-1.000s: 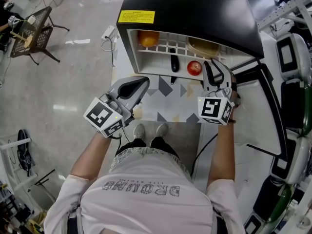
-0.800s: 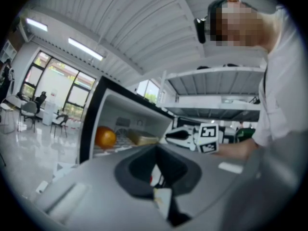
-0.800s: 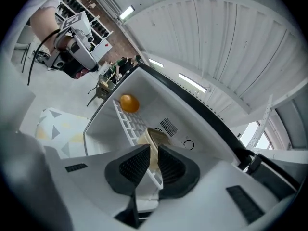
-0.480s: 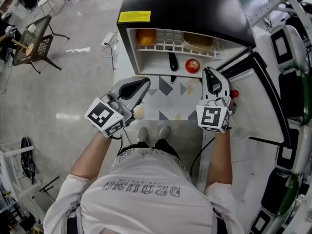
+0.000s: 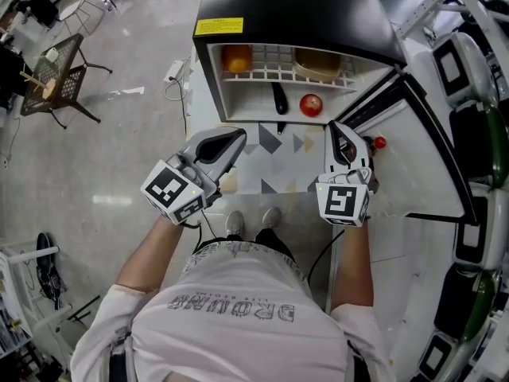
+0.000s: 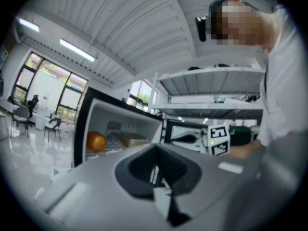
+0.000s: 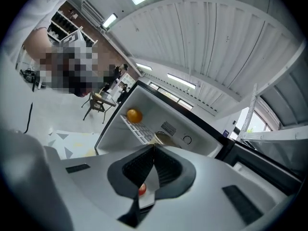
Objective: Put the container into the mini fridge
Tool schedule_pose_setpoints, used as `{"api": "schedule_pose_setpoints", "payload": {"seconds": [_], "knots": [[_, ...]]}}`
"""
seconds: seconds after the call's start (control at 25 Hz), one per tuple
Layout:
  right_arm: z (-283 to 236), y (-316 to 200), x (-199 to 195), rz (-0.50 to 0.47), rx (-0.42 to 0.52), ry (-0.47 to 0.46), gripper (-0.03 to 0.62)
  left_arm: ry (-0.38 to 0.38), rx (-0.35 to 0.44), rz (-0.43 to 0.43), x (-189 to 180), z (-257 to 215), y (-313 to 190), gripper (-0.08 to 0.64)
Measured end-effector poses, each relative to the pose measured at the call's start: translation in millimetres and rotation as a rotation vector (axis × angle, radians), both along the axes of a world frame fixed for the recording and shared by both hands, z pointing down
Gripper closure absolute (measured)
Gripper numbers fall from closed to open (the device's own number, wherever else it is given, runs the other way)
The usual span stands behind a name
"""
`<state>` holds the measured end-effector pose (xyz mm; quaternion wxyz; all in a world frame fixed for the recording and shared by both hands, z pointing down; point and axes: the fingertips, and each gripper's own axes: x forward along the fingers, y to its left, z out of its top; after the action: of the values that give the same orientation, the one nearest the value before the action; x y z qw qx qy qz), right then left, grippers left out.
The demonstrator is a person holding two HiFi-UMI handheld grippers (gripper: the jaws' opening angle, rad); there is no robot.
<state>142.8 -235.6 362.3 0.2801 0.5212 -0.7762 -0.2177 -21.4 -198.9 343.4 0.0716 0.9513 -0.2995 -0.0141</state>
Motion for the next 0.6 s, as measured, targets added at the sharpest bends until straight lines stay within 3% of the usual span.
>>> {"api": "schedule_pose_setpoints", "payload": {"seconds": [0.6], "knots": [[0, 32, -18, -0.025, -0.009, -0.074, 0.591, -0.008, -0.001, 0.013, -2, 2, 18, 0.552]]}}
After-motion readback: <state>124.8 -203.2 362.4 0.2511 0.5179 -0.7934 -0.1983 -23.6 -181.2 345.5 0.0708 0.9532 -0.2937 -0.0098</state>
